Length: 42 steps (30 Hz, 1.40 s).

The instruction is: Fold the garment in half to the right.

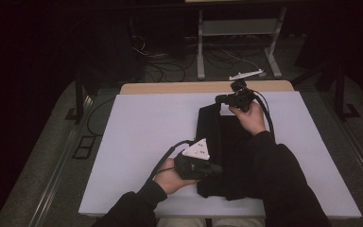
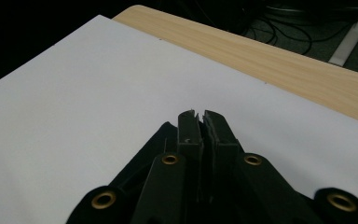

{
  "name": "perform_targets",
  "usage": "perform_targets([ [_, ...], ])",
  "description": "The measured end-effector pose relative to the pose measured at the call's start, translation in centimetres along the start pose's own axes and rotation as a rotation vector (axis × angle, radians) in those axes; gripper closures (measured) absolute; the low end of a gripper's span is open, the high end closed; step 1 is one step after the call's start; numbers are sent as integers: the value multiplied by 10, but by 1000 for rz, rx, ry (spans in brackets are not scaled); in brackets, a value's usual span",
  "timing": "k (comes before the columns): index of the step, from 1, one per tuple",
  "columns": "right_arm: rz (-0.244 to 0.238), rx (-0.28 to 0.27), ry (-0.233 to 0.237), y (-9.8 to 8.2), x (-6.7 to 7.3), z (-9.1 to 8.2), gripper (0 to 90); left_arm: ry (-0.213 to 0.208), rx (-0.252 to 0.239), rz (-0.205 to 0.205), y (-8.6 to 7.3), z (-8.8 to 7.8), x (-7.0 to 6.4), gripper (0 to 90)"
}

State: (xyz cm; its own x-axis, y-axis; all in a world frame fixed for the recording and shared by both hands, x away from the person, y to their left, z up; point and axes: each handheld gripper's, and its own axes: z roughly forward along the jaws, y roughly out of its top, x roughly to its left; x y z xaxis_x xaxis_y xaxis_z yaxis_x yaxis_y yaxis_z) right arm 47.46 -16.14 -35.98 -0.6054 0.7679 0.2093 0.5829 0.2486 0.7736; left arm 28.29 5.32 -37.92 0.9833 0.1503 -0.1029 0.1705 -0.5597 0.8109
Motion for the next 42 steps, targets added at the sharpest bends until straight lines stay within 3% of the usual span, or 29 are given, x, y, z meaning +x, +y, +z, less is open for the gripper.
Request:
perform_targets([
  [14,54,-13,-10,-13,-22,-13,847,-47,-29,-18,16,19,2,841],
  [26,81,-10,-33,-25,-38,-24,847,-80,-23,-17,22,37,3,842],
  [42,103,-10,-40,-35,-48,-27,846,-91,-19,-36,24,54,2,842],
])
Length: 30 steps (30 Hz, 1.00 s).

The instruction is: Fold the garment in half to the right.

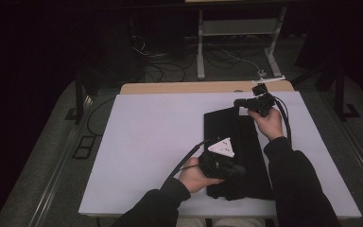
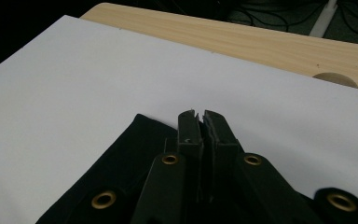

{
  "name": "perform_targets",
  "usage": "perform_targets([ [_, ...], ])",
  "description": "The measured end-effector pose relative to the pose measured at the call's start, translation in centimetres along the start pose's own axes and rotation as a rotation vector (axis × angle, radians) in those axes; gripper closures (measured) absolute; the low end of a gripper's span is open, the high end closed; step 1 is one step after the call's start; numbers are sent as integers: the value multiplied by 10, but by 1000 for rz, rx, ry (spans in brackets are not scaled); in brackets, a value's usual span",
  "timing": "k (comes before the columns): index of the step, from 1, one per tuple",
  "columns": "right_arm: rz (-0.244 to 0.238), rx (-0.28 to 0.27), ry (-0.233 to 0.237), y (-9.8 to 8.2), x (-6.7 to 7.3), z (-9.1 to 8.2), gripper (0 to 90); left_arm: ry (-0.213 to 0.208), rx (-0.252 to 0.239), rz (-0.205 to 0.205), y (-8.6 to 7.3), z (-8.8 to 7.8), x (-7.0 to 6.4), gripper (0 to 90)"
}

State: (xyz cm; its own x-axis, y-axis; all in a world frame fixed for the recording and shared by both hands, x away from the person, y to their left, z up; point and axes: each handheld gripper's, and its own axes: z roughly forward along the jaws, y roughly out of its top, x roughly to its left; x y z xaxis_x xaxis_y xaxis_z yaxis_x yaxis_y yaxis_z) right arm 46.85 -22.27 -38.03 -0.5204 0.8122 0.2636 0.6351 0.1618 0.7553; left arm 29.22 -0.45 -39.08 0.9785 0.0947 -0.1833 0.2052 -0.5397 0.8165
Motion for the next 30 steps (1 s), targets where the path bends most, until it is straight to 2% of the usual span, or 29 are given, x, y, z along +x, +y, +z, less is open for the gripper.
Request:
perform_targets([
  [8,5,11,-8,-6,-3,2,846,1,-4,-12,-1,7,1,842],
  [16,28,20,-16,-17,-13,2,846,-7,4,-26,-1,18,2,842],
  [25,46,28,-23,-27,-22,0,845,-2,50,-39,0,33,2,842],
  [30,63,38,-32,-32,-28,1,844,-1,56,-54,3,40,2,843],
])
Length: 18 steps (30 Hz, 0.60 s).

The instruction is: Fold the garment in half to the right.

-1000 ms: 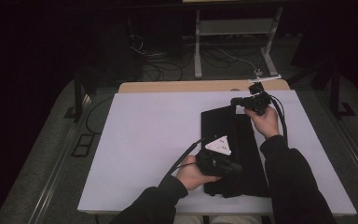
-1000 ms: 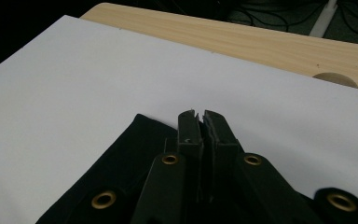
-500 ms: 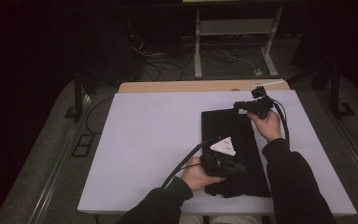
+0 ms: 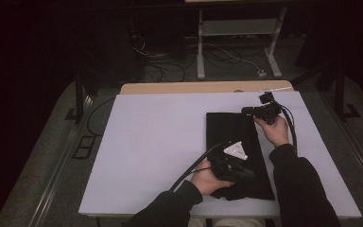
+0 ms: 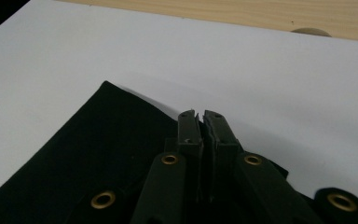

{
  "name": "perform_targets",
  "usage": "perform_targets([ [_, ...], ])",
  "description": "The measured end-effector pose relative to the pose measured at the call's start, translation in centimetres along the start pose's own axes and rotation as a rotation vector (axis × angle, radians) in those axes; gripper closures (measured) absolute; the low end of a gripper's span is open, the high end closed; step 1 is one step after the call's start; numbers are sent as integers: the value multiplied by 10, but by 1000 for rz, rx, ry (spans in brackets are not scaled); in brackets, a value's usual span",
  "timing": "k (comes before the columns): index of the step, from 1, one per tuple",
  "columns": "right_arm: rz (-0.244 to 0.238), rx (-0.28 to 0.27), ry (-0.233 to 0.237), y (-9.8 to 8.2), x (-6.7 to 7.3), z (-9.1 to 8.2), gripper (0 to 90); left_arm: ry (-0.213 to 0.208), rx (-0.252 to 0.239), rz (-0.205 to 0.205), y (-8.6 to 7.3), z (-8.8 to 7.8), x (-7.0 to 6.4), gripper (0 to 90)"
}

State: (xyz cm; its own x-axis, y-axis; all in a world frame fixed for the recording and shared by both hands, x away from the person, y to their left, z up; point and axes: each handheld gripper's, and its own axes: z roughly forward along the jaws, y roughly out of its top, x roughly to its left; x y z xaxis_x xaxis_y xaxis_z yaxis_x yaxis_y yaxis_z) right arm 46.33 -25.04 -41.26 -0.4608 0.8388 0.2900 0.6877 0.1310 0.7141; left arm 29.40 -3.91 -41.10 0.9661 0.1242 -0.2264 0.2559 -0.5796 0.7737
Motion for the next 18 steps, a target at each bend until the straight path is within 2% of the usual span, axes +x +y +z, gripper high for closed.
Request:
perform_targets([
  [8,25,15,-6,-6,-9,-1,836,-12,11,-9,7,11,2,843],
  [12,44,24,17,-11,-13,-3,788,-15,17,-11,11,15,3,844],
  [18,61,10,-13,-21,-17,-20,554,-21,38,-13,16,24,1,850],
])
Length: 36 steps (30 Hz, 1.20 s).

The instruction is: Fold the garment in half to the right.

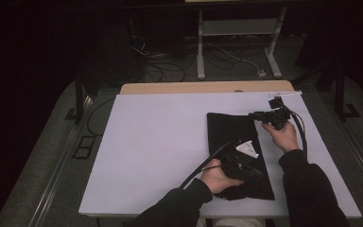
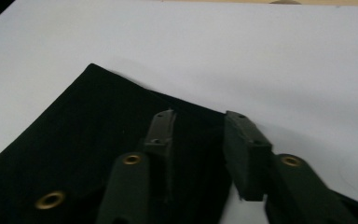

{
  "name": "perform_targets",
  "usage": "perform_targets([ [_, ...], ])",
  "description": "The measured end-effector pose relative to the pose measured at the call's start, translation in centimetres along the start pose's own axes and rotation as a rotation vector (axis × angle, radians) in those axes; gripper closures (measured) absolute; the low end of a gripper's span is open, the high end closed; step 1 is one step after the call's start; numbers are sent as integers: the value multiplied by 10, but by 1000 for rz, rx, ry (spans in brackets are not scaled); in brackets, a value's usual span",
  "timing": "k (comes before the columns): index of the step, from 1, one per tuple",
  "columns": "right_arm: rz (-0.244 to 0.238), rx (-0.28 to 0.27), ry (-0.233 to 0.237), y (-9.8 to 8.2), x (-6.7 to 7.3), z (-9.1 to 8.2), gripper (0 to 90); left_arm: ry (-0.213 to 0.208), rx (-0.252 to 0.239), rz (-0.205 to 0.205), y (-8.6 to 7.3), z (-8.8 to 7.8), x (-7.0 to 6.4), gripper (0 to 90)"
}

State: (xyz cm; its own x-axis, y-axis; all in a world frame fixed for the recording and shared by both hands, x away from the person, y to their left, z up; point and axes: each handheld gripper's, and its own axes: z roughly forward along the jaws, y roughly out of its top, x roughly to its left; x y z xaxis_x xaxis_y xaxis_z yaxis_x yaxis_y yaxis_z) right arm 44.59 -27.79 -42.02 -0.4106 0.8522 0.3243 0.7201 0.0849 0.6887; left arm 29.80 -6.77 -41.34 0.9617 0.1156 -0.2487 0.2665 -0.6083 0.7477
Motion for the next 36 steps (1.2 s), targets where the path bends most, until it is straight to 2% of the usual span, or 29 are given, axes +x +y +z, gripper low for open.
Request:
perform_targets([
  [4,-12,-22,-1,-5,-3,-15,414,-2,10,7,3,6,0,851],
  [7,-20,-18,-6,-10,-2,-24,300,0,22,13,5,10,1,853],
  [10,-28,-26,-12,-16,1,-32,152,2,32,13,8,12,0,854],
  [12,-37,-28,-28,-20,3,-38,105,7,35,14,11,13,-1,854],
  [15,-13,-34,-30,-26,4,-47,4,12,40,15,15,14,-1,854],
  [23,19,-80,-76,-45,-3,-75,1,27,67,28,28,17,-3,855],
  [26,32,-76,-84,-53,-6,-82,1,26,65,31,32,21,-4,855],
  [30,47,-77,-96,-63,-10,-89,0,37,92,47,35,30,-6,855],
  [32,55,-89,-88,-66,-11,-92,0,45,107,56,36,36,-6,856],
  [36,41,-79,-103,-72,-9,-94,0,59,152,63,35,46,-6,855],
])
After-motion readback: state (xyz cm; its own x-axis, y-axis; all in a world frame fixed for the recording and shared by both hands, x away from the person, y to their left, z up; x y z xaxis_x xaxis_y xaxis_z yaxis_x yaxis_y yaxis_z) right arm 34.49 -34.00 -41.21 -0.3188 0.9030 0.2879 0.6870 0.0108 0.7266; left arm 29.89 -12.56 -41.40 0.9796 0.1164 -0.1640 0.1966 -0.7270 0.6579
